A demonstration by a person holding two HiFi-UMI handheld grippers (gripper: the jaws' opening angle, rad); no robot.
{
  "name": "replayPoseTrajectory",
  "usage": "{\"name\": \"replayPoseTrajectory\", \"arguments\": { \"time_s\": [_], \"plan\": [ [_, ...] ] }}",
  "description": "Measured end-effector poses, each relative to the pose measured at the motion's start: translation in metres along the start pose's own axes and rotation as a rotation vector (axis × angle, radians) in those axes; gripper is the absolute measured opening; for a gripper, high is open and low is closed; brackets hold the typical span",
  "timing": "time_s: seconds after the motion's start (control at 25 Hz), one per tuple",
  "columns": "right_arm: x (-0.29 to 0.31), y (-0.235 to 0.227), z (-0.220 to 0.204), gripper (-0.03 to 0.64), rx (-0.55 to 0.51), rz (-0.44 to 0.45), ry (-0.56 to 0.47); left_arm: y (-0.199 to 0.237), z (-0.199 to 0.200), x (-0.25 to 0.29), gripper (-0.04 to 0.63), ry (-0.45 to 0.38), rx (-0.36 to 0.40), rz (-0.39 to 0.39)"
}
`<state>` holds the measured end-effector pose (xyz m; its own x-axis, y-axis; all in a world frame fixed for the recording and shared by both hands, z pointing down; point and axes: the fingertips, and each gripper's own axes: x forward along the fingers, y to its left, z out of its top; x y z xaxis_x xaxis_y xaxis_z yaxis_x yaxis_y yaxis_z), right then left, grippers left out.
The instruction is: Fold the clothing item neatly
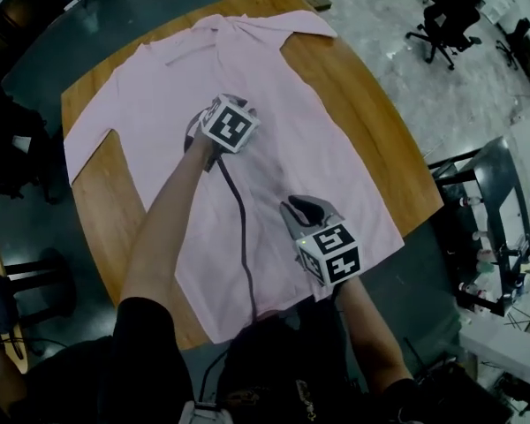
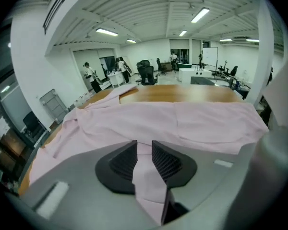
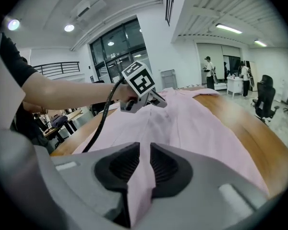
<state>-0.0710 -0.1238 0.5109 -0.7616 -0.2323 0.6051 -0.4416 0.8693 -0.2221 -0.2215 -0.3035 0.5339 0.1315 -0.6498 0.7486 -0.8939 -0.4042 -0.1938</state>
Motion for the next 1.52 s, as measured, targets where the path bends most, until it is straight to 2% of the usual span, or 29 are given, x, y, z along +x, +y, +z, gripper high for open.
{"name": "replayPoseTrajectory", "arguments": {
  "time_s": [0.16, 0.24, 0.28, 0.36, 0.4, 0.48, 0.6, 0.72, 0.8, 0.84, 0.92, 1.0, 1.2, 1.36, 1.44, 1.52],
  "plan": [
    [0.009, 0.001, -0.017, 0.061, 0.044, -0.037, 0.019, -0.003, -0.015, 0.034, 0.117, 0.047, 0.045, -0.066],
    [0.01, 0.0, -0.027, 0.061, 0.067, -0.05, 0.027, 0.0, -0.021, 0.047, 0.116, 0.064, 0.037, -0.06],
    [0.01, 0.0, -0.031, 0.061, 0.076, -0.052, 0.03, 0.003, -0.022, 0.051, 0.108, 0.062, 0.026, -0.048],
    [0.006, 0.0, -0.039, 0.061, 0.085, -0.056, 0.038, -0.001, -0.027, 0.056, 0.009, 0.064, -0.037, -0.066],
    [0.003, 0.0, -0.043, 0.061, 0.088, -0.06, 0.045, -0.005, -0.03, 0.057, 0.008, 0.07, -0.068, -0.083],
    [-0.003, -0.003, -0.053, 0.061, 0.101, -0.079, 0.065, -0.007, -0.033, 0.054, 0.008, 0.079, -0.081, -0.099],
    [-0.008, -0.004, -0.067, 0.061, 0.135, -0.118, 0.09, -0.002, -0.035, 0.048, 0.008, 0.075, -0.042, -0.095],
    [-0.009, -0.004, -0.075, 0.061, 0.153, -0.151, 0.099, 0.005, -0.029, 0.048, 0.016, 0.016, -0.007, -0.07],
    [-0.009, -0.007, -0.08, 0.061, 0.168, -0.187, 0.1, 0.004, -0.025, 0.054, 0.094, -0.007, 0.023, -0.081],
    [-0.009, -0.009, -0.081, 0.061, 0.174, -0.207, 0.102, 0.002, -0.026, 0.058, 0.101, -0.008, 0.03, -0.092],
    [-0.011, -0.011, -0.083, 0.061, 0.185, -0.244, 0.105, 0.0, -0.028, 0.062, 0.092, 0.004, 0.031, -0.109],
    [-0.014, -0.015, -0.082, 0.061, 0.197, -0.278, 0.099, -0.002, -0.029, 0.063, 0.011, 0.021, 0.047, -0.122],
    [-0.032, -0.045, -0.088, 0.061, 0.249, -0.418, 0.076, 0.002, -0.023, 0.049, 0.008, 0.018, 0.139, -0.11],
    [-0.053, -0.068, -0.093, 0.061, 0.291, -0.537, 0.058, 0.004, -0.027, 0.039, 0.008, 0.015, 0.119, -0.162],
    [-0.059, -0.06, -0.089, 0.061, 0.272, -0.524, 0.051, 0.009, -0.025, 0.03, 0.007, 0.013, 0.147, -0.161],
    [-0.057, -0.042, -0.088, 0.061, 0.229, -0.471, 0.067, 0.013, -0.025, 0.022, 0.008, 0.019, 0.201, -0.152]
  ]
}}
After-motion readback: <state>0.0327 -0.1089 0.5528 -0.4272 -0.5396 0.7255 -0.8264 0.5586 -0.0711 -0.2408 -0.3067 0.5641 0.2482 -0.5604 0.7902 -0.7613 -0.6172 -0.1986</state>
